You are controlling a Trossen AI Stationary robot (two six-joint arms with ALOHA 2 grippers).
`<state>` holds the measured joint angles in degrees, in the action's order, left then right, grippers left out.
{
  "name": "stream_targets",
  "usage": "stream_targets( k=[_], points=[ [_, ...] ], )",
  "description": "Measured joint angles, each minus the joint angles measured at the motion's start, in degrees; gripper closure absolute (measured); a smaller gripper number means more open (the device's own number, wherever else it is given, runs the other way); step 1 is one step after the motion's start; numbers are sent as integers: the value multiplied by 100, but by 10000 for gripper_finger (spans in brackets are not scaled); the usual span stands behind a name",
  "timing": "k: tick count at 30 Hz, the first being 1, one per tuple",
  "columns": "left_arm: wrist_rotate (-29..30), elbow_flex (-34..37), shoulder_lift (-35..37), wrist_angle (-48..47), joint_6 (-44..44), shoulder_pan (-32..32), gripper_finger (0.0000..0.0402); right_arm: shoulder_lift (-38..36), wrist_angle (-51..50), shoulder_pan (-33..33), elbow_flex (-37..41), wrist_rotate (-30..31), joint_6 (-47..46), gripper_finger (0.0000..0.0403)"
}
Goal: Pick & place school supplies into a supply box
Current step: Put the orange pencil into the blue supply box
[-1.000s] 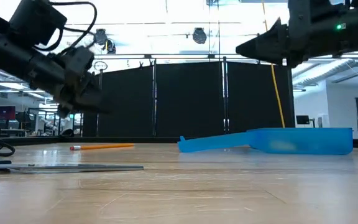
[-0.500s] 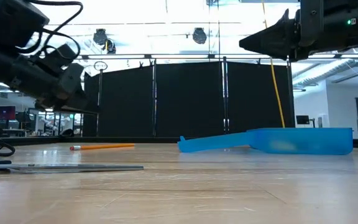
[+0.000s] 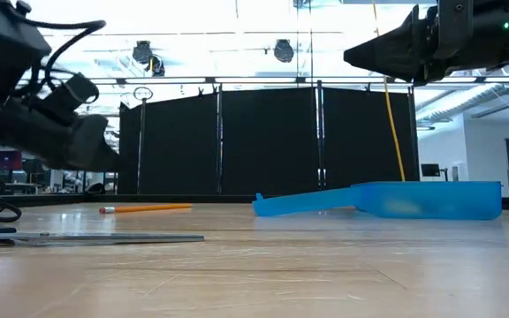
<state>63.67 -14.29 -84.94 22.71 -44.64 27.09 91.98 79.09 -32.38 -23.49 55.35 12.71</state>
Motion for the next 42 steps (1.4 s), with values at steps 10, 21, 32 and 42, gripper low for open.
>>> stream_targets(
  k=[10,21,32,42],
  points=[
    [261,-2,-1243,919,-297,-39,298,0,0,0,0,0,-2,351],
    [-284,-2,-1484,888,-695,-303,298,0,-61,2,0,-2,-168,351],
    [-740,-17,-1476,325,-1666,-784,298,0,-90,0,0,-2,-173,351],
    [-833,-13,-1476,207,-1681,-791,298,0,-90,1,0,-2,-173,351]
  ],
)
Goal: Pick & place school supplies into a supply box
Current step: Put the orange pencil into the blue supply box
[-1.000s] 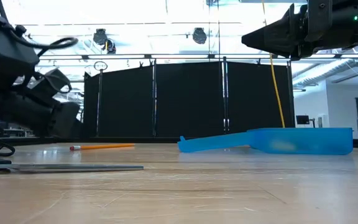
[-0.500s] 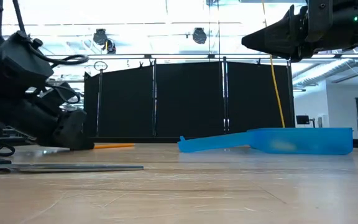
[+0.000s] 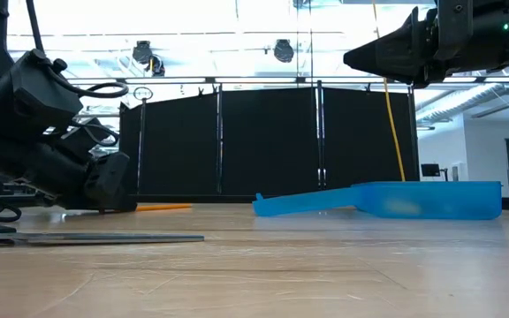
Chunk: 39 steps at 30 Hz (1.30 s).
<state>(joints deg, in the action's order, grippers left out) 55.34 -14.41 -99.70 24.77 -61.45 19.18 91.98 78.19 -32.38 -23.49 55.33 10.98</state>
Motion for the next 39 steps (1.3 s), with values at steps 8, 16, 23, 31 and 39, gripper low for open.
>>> stream_targets(
  k=[8,16,23,31,39],
  points=[
    [-48,2,-115,-63,-81,-9,303,0,-1,1,0,0,0,351],
    [160,0,-458,60,-259,-42,383,0,-2,1,0,0,1,351],
    [169,17,-481,349,294,-16,380,0,-38,2,0,0,-2,351],
    [182,17,-481,443,566,35,384,0,-42,2,0,0,-2,351],
    [206,22,-481,711,869,39,384,0,-44,2,0,0,-2,351]
  ],
)
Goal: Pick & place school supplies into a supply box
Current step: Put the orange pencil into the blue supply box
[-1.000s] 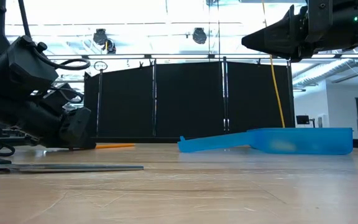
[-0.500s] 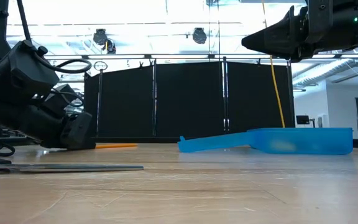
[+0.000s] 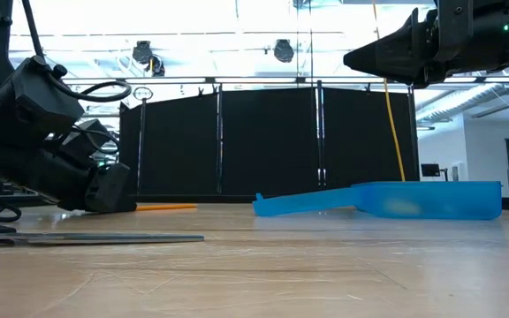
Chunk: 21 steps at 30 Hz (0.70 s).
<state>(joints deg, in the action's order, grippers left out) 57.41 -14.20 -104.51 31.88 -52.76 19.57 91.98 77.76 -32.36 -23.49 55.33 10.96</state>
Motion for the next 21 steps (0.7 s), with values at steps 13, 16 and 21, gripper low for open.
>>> stream_targets(
  k=[13,16,21],
  points=[
    [6,0,0,244,167,32,384,0,2,0,0,0,0,351],
    [-7,-7,0,269,167,77,384,0,0,0,0,0,0,351],
    [-4,-11,0,305,167,122,384,0,0,0,0,0,0,351]
  ],
)
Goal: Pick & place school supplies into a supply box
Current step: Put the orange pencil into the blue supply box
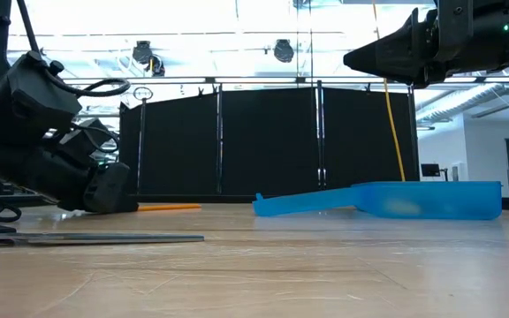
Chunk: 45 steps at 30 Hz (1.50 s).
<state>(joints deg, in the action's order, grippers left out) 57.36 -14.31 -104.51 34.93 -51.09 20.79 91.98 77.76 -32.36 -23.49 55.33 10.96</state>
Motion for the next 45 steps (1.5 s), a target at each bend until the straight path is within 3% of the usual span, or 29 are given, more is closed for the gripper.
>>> stream_targets(
  k=[32,45],
  points=[
    [-110,-13,629,835,900,114,384,0,1,0,0,0,0,351],
    [-640,-153,632,2387,1548,94,384,0,74,0,0,0,9,351]
  ],
)
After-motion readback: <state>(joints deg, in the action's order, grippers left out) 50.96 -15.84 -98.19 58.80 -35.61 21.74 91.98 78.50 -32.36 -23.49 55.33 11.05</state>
